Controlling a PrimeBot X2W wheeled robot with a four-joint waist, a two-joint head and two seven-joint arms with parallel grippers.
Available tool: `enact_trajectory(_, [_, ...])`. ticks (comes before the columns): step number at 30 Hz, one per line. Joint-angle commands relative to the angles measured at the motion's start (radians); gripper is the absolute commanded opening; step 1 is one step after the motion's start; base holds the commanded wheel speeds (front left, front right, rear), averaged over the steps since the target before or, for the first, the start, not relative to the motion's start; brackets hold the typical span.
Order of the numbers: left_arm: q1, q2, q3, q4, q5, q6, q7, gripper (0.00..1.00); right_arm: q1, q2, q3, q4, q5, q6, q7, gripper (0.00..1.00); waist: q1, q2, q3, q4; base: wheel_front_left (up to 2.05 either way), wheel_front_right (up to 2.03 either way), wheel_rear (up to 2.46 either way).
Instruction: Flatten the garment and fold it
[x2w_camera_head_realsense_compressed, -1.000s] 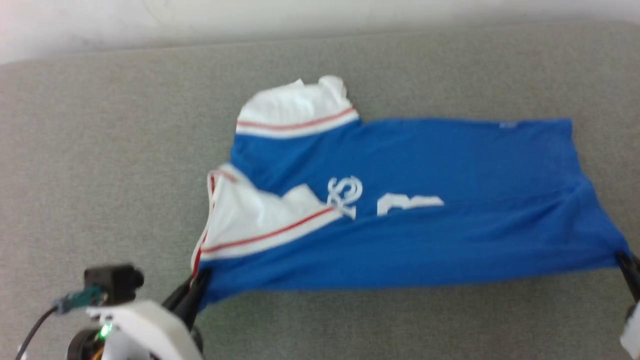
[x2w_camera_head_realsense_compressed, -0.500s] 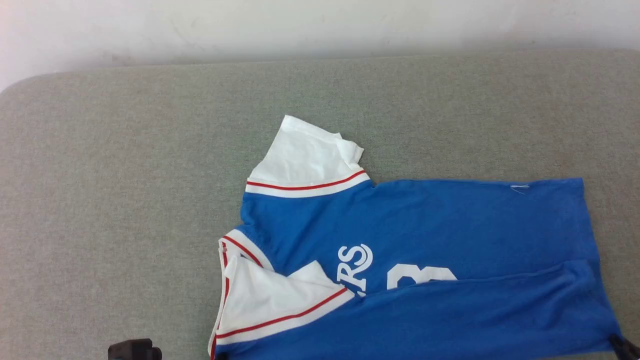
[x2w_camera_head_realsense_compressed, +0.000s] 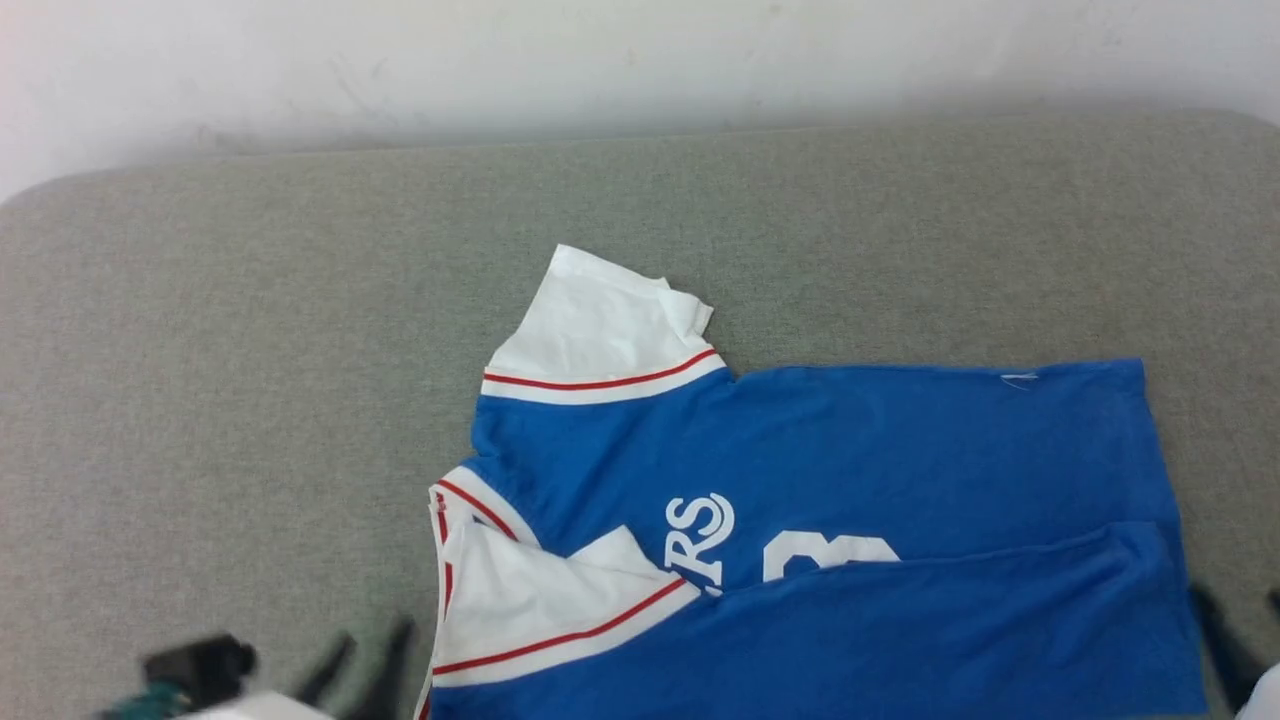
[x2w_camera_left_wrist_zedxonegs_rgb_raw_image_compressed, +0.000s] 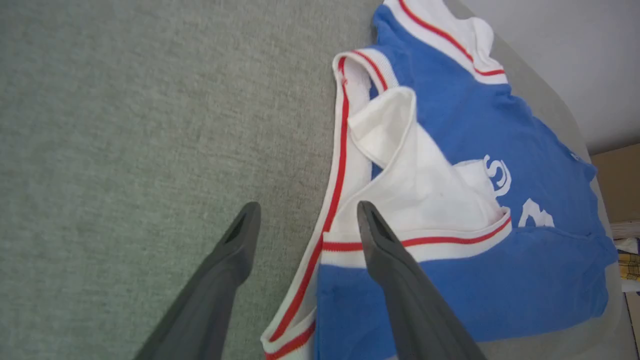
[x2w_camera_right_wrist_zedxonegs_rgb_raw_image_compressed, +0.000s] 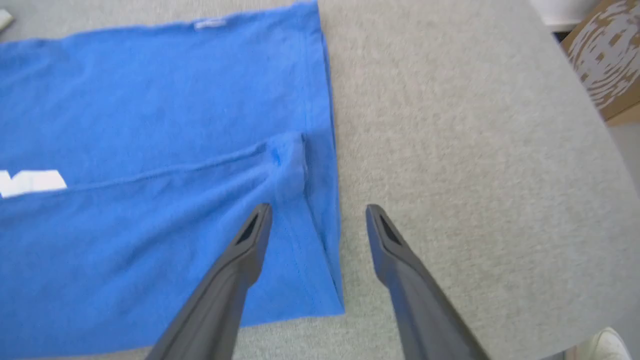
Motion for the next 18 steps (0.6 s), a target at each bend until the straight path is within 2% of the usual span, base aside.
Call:
enact_trajectory(1, [-0.03, 0.021, 0.03, -0.037, 0.031, 0.01, -0.038, 1.0, -0.034, -0.002, -0.012, -0.033, -0.006, -0.002, -0.028, 1.0, 0.0001, 0.0, 0.013, -0.006, 0.0, 0.0, 0.0])
enact_trajectory(6, [-0.182, 0.105, 0.085, -0.153, 0.189, 0.037, -0.125, 1.0, -0.111, 0.007, -0.008, -0.115, -0.052, -0.002, -0.107, 1.0, 0.0001, 0.0, 0.085, -0.017, 0.0, 0.0, 0.0])
enact_trajectory(9, [-0.342, 0.151, 0.08, -0.183, 0.269, 0.032, -0.114, 1.0, -0.166, 0.012, 0.023, -0.142, -0.071, -0.002, -0.133, 1.0, 0.0001, 0.0, 0.14, -0.024, 0.0, 0.0, 0.0])
enact_trajectory(12, [-0.532, 0.181, 0.043, -0.172, 0.317, 0.001, -0.052, 1.0, -0.215, 0.009, 0.051, -0.156, -0.089, -0.002, -0.146, 1.0, 0.0001, 0.0, 0.199, -0.031, 0.0, 0.0, 0.0])
enact_trajectory(15, [-0.724, 0.2, -0.017, -0.117, 0.352, -0.053, 0.041, 1.0, -0.26, 0.011, 0.077, -0.157, -0.099, -0.002, -0.158, 1.0, 0.0001, 0.0, 0.248, -0.04, 0.0, 0.0, 0.0])
enact_trajectory(18, [-0.889, 0.181, -0.078, -0.034, 0.352, -0.114, 0.129, 1.0, -0.3, 0.012, 0.106, -0.147, -0.104, -0.002, -0.171, 1.0, 0.0001, 0.0, 0.292, -0.053, 0.0, 0.0, 0.0])
